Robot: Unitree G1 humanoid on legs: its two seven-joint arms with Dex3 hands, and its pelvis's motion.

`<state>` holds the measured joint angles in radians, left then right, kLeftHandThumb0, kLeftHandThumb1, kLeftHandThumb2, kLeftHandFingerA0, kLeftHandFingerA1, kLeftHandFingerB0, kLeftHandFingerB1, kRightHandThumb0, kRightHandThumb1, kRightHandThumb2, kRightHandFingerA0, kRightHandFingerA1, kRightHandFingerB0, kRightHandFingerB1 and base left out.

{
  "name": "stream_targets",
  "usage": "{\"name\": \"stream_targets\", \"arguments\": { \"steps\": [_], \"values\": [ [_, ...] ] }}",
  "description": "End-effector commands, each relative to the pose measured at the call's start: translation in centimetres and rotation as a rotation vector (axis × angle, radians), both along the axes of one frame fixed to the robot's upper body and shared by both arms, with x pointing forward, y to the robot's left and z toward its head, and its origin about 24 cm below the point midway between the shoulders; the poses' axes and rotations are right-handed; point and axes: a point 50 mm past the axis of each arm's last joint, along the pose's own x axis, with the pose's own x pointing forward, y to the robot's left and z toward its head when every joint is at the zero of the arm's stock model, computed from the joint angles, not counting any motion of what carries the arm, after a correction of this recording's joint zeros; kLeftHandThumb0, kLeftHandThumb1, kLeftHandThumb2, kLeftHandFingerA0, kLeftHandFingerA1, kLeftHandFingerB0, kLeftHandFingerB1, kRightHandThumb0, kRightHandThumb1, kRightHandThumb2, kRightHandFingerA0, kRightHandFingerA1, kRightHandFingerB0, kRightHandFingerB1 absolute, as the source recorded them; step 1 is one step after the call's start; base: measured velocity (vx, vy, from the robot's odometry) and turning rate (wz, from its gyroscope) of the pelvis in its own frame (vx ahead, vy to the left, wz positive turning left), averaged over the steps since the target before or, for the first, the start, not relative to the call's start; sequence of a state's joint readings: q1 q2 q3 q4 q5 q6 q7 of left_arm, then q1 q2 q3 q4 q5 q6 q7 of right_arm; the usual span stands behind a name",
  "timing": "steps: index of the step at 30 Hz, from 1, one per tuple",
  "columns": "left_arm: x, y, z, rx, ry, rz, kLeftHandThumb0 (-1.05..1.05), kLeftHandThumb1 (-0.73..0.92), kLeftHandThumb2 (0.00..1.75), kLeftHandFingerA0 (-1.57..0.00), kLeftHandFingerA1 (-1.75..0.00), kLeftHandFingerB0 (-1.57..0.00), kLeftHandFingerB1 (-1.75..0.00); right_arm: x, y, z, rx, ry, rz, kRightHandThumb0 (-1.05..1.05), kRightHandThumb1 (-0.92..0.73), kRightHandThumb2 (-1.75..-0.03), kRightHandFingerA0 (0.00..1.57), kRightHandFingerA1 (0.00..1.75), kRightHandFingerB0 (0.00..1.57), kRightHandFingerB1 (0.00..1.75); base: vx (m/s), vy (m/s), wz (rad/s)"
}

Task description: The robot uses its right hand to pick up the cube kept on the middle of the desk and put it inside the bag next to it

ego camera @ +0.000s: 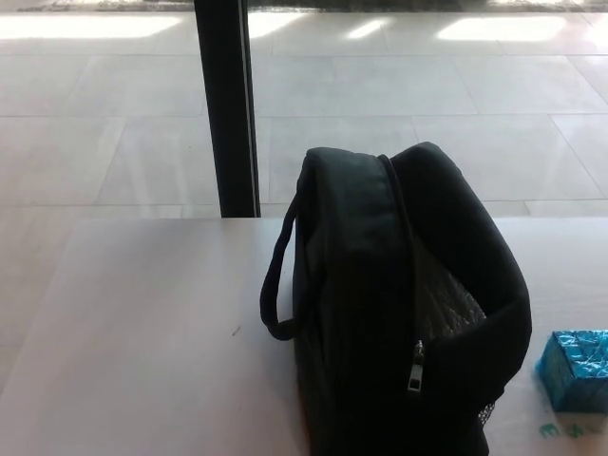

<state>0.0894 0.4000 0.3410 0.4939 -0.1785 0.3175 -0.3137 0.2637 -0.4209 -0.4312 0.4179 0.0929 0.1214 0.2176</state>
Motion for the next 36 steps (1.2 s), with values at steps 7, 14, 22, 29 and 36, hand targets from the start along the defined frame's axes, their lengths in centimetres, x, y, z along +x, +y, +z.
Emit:
{"name": "stream_targets", "arguments": {
  "steps": [7,14,22,29,36],
  "values": [
    [0.0,0.4,1.4,-0.239,0.02,0.02,-0.59,0.58,0.93,-0.31,-0.6,-0.25,-0.53,-0.8,-2.1,2.6,0.132,-0.07,-0.12,-0.8,-0.67,-1.05,0.14,0.56,0.0,0.34,0.0,0.0,0.0],
    [-0.3,0.4,1.5,-0.249,0.035,0.032,-0.58,0.58,0.92,-0.29,-0.59,-0.25,-0.53,2.0,-4.2,8.1,0.061,-0.256,-0.216,-0.86,-0.72,-1.09,0.0,0.36,0.11,0.18,0.0,0.0,0.0],
    [-0.5,0.4,1.4,-0.262,0.034,0.038,-0.58,0.57,0.92,-0.32,-0.61,-0.27,-0.55,8.7,-2.7,15.1,0.147,-0.515,-0.091,-0.84,-0.74,-0.63,0.18,0.6,0.17,0.43,0.0,0.0,0.0],
    [-0.5,0.3,1.3,-0.255,0.051,0.041,-0.56,0.58,0.94,-0.32,-0.61,-0.25,-0.54,11.0,1.7,16.7,0.107,-0.521,0.129,-0.71,-0.64,-0.96,0.16,0.53,0.05,0.39,0.0,0.0,0.0],
    [-0.9,0.3,1.2,-0.251,0.062,0.031,-0.58,0.59,0.93,-0.28,-0.58,-0.25,-0.54,12.1,5.1,16.0,0.095,-0.424,0.393,-0.73,-0.63,-1.02,0.06,0.51,0.03,0.35,0.0,0.0,0.0]
  ]
}}
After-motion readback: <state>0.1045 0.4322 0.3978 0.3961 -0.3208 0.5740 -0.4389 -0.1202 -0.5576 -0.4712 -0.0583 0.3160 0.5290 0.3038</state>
